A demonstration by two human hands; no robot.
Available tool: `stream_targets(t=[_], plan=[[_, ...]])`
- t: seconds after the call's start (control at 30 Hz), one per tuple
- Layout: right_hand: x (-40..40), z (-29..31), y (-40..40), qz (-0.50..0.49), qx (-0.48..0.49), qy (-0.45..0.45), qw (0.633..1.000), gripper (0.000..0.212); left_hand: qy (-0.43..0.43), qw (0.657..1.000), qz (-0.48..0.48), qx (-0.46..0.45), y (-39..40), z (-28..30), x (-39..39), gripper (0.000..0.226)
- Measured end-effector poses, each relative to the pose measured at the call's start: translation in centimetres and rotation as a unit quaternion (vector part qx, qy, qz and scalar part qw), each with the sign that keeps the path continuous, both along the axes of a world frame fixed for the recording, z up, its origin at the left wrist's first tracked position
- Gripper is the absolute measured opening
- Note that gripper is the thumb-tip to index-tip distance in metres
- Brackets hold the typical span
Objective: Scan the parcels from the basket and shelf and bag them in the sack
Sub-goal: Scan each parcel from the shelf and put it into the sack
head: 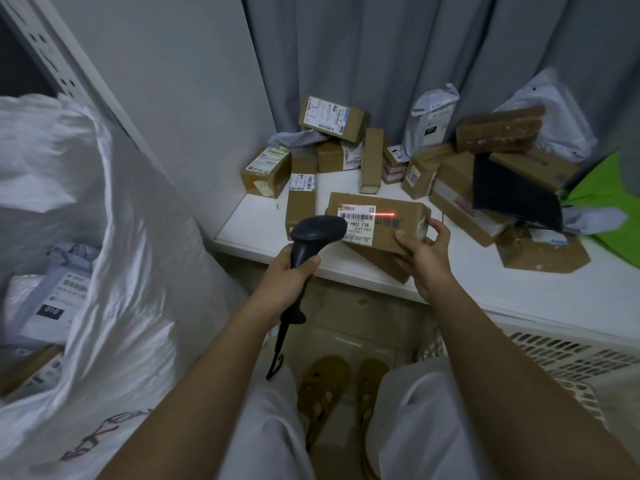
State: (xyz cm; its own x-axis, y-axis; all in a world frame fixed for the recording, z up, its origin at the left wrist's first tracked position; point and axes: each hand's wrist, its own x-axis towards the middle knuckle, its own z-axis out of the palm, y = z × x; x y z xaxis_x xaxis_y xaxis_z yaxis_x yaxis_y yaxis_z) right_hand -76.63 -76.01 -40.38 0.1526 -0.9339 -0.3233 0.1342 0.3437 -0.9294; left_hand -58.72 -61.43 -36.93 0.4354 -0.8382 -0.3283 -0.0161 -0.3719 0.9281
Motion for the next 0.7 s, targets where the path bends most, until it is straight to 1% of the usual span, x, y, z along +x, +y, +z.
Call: stream_targets(t=[0.23,0.4,0.47,0.57,0.7], plan=[[0.1,-0.1,-0.3,-0.004,-0.004,-0.005,1.0,0.062,-0.001,1.0,-0.005,0.014,-0.2,-0.1,-0.2,0.022],[0.0,0.0,0.0,0.002,-0.005,-0.009,1.0,0.063,-0.018,1.0,0.005,0.002,-0.3,-0.2,-0.5,0.024],[0.1,0.5,0.3,0.002,-0.017,-0.019,1.0,0.063,-0.032,0.999,0.022,-0.021,-0.3,-0.2,-0.7,0.024],[0.5,1.3,1.3,-0.01,-0.061,-0.022,0.998,0.061,-0.059,0.993,0.056,-0.087,-0.3,0.2,-1.0,0.024],[1.8,4.5,4.6,-0.049,-0.126,-0.011,0.991,0.067,-0.095,0.973,0.115,-0.179,0.4,3.4,-1.5,0.026]])
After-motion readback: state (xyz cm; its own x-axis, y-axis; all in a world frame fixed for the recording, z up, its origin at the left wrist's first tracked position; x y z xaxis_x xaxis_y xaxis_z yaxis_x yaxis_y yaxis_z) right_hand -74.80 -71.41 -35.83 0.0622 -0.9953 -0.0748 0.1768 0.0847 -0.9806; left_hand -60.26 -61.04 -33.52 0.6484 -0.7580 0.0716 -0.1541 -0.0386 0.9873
